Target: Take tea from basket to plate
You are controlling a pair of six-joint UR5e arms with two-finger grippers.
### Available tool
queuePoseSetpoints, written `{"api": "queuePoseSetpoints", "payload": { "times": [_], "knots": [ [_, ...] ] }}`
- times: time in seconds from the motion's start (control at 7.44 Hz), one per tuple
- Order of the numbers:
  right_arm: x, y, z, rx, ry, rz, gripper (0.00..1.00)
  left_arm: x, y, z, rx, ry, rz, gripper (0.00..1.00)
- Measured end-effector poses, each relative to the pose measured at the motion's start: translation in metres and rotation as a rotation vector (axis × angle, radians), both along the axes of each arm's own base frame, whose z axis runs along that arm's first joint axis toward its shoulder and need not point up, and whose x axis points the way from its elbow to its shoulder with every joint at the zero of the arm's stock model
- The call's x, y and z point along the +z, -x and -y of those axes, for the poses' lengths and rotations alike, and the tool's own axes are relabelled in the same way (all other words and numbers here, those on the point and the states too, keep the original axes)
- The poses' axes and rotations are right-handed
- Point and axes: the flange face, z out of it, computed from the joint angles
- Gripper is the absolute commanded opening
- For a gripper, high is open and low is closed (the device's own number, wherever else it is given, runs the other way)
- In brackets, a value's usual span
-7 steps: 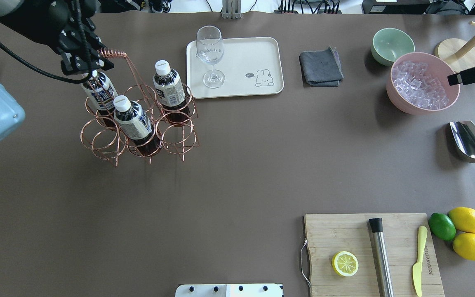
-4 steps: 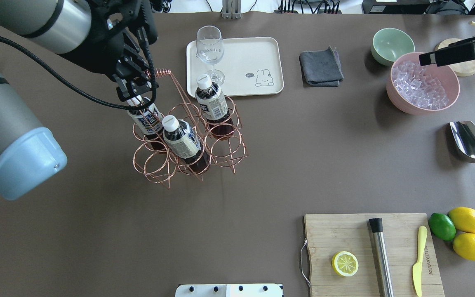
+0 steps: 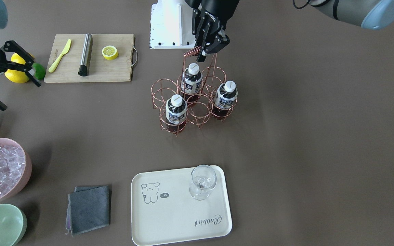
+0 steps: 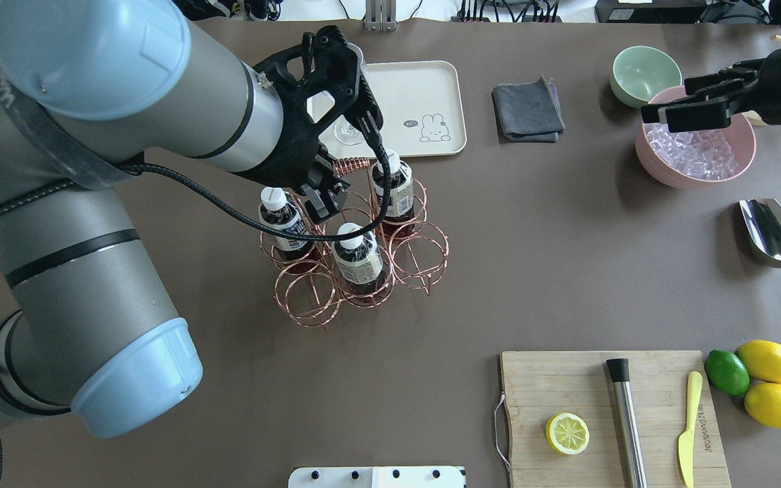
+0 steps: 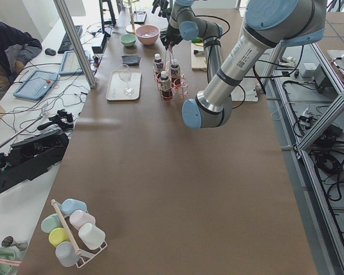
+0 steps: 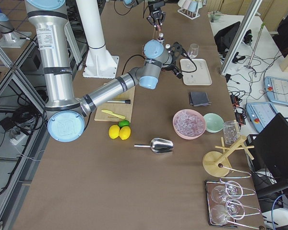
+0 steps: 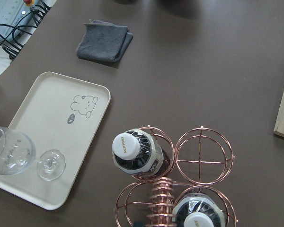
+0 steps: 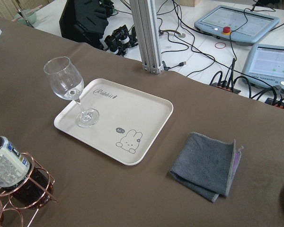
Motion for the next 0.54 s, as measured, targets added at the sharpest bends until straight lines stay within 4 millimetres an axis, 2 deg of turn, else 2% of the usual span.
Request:
{"api": "queuePoseSetpoints", "payload": {
  "times": [0.27,0.54],
  "knots": [
    [0.016,0.016,0.003,0.005,-0.071,0.029,1.0,-0.006,-0.016,-0.01,0.029,-0.06,0.015,0.0],
    [0.022,0.019,0.004,0.005,-0.089,0.037,1.0,-0.005,-0.018,-0.01,0.11,-0.226,0.074,0.0]
  ]
}}
